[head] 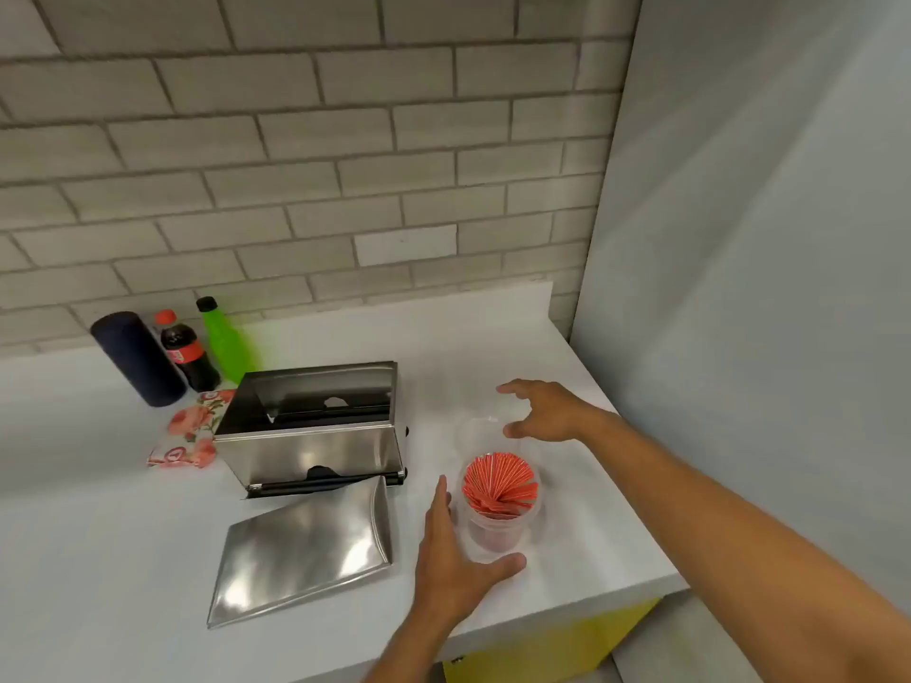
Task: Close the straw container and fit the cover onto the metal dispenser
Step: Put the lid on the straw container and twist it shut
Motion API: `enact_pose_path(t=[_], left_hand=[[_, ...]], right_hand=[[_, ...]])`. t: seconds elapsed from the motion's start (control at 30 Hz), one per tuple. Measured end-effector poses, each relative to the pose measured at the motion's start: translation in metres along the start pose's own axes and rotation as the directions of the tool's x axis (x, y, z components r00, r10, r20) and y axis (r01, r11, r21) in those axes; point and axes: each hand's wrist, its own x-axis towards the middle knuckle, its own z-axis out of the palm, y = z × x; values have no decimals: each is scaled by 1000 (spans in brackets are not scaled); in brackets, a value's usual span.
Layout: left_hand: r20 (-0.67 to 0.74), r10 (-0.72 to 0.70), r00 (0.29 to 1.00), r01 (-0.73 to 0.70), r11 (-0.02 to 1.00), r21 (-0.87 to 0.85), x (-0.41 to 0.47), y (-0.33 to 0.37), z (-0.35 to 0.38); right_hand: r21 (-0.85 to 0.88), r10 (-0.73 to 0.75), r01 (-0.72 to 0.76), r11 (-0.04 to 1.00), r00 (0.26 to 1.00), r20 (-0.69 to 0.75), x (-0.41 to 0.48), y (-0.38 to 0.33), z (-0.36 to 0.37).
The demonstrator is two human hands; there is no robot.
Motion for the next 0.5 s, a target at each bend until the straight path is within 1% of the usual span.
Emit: enact_pose_path(t=[0.17,0.2,0.3,0.5], left_hand=[[-17,63,998,-64,998,-9,11,-4,12],[-14,59,998,-59,998,-16,12,-2,14],[-14,69,998,-70,997,-45,15,2,20],[-89,38,995,-46,995,-90,18,5,26]], right_hand=[[-15,25,-24,1000,998,65,42,1,17],[-30,26,-23,999,996,80,50,1,20],[-76,9,1,997,991,134,71,3,29],[-221,-48,102,970,970,237,97,6,44]])
